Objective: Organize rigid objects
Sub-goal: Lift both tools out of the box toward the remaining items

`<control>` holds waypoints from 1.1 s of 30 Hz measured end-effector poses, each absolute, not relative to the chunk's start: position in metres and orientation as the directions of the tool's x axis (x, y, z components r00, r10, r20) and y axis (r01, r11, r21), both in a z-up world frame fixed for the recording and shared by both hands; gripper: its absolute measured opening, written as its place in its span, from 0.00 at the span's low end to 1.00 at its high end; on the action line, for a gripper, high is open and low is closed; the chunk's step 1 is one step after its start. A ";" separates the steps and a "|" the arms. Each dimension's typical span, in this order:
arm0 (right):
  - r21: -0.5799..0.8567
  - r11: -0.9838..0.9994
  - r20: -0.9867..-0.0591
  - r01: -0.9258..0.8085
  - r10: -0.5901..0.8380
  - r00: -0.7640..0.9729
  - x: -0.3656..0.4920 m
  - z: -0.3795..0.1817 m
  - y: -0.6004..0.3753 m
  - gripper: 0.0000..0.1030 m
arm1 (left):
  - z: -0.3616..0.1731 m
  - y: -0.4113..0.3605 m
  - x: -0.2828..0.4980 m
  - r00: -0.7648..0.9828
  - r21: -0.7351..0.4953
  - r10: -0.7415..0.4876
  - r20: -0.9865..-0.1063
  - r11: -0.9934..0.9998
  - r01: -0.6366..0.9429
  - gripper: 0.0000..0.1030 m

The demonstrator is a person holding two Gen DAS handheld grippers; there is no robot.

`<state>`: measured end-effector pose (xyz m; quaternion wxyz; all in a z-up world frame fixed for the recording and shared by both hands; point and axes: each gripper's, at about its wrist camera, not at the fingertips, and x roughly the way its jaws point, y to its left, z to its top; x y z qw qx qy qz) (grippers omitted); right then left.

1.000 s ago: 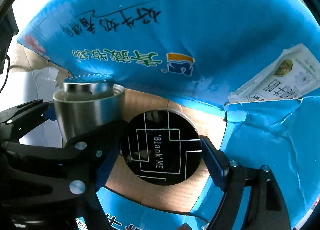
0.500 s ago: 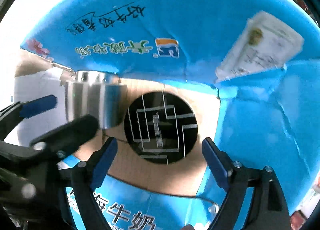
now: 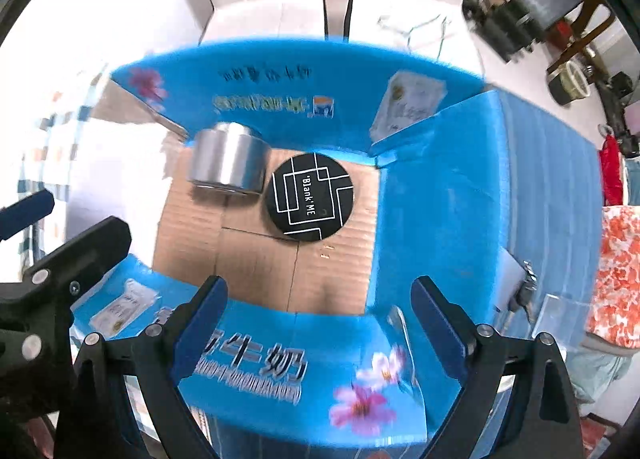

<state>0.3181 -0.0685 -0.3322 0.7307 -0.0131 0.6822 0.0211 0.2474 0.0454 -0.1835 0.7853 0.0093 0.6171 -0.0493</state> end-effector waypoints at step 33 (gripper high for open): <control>0.085 0.976 -0.916 0.201 -0.003 0.401 0.154 -0.109 -0.231 0.92 | -0.071 -0.049 0.152 0.437 -0.051 -0.138 -0.889 0.978 0.203 1.00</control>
